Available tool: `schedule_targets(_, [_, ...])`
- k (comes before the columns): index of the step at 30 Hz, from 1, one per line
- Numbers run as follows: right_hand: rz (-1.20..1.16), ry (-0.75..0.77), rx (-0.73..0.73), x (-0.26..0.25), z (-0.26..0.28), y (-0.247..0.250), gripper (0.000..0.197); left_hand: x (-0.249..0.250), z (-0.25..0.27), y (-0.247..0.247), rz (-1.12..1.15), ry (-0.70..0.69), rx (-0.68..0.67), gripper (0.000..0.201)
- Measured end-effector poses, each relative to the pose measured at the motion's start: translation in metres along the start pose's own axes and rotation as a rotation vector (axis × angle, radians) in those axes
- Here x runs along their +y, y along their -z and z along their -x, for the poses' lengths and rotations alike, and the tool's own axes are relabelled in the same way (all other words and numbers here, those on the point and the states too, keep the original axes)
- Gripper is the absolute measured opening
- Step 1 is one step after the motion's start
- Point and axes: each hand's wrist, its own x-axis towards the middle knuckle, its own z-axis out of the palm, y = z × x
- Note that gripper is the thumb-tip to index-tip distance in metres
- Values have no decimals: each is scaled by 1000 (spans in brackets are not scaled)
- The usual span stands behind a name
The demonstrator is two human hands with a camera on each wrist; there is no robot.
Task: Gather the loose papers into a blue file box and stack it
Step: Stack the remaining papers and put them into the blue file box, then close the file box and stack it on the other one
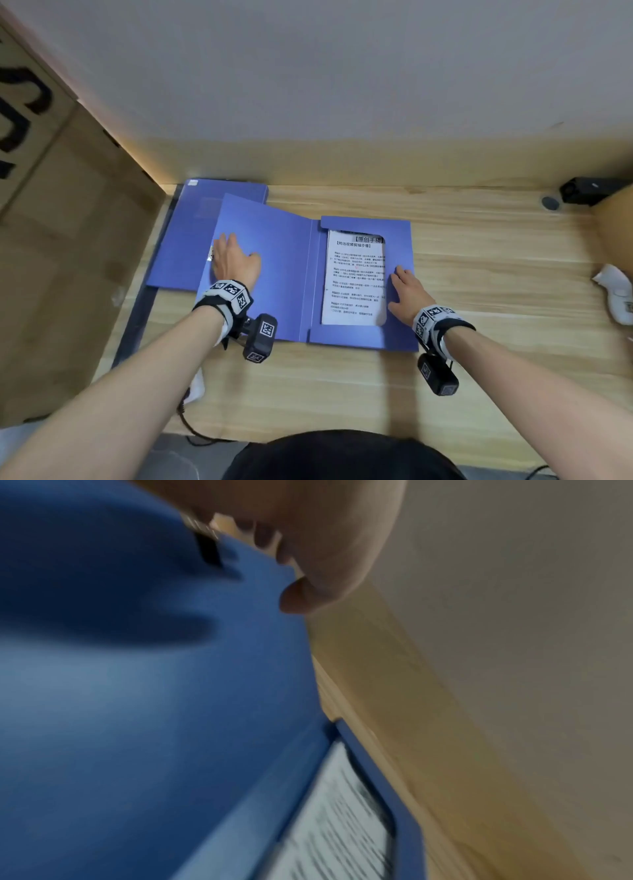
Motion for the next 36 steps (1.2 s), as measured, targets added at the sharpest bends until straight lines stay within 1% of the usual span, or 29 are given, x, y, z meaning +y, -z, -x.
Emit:
schedule_targets(1, [-4,-6,3,-2,0,1,73,-9,-4,6,-73,37,-1,73])
schedule_targets(2, [-11,-6,14,-5,1,1,68,-17,-7,11,-99,96,-38,79])
schedule_targets(4, [-23,-6,64,-8,4,-1,50,-27,-8,16,-50,206,-123,85])
schedule_targets(5, [-19,-17,83,-10,5,-4,43,-28,-8,17,-23,234,-146,84])
schedule_targets(6, [-16,-36,88,-11,7,-6,41,-27,-6,18,-7,245,-147,81])
schedule_targets(8, [-30,-74,90,-11,10,-13,46,-23,-3,21,1,236,-105,67])
schedule_targets(10, [-33,-86,108,-10,12,-16,47,-15,-1,30,3,175,-82,52])
schedule_targets(11, [-28,-87,112,-10,12,-16,47,-10,-1,36,10,123,-91,49])
schedule_targets(13, [-39,-94,114,-10,13,-14,46,1,4,48,56,16,-152,52])
schedule_targets(15, [-69,-112,114,-10,15,-10,44,16,15,59,187,-93,-276,58])
schedule_targets(17, [-89,-112,115,-10,18,-6,49,32,34,63,309,-172,-458,64])
schedule_targets(18, [-97,-106,110,-10,20,-4,53,39,40,61,319,-211,-534,66])
schedule_targets(20, [-145,-100,100,-9,22,1,54,51,50,52,300,-263,-621,68])
schedule_targets(22, [-264,-100,110,-6,22,8,52,66,62,40,299,-277,-667,70])
schedule_targets(24, [-412,-100,160,-4,23,19,50,82,74,25,310,-296,-696,75])
schedule_targets(26, [-533,-65,223,-3,23,33,38,94,83,8,271,-347,-718,81])
schedule_targets(28, [-673,1,263,-5,26,49,27,104,89,-9,214,-389,-718,83])
schedule_targets(29, [-755,27,262,-7,30,58,26,107,92,-18,193,-403,-719,85])
schedule_targets(31, [-897,31,239,-11,35,73,30,110,100,-33,145,-415,-731,93])
schedule_targets(32, [-943,28,234,-12,36,79,33,109,101,-41,110,-412,-729,91])
schedule_targets(34, [-999,27,239,-13,34,85,39,103,98,-54,11,-412,-694,76])
schedule_targets(36, [-1039,2,250,-10,29,83,36,93,92,-62,-92,-390,-652,64])
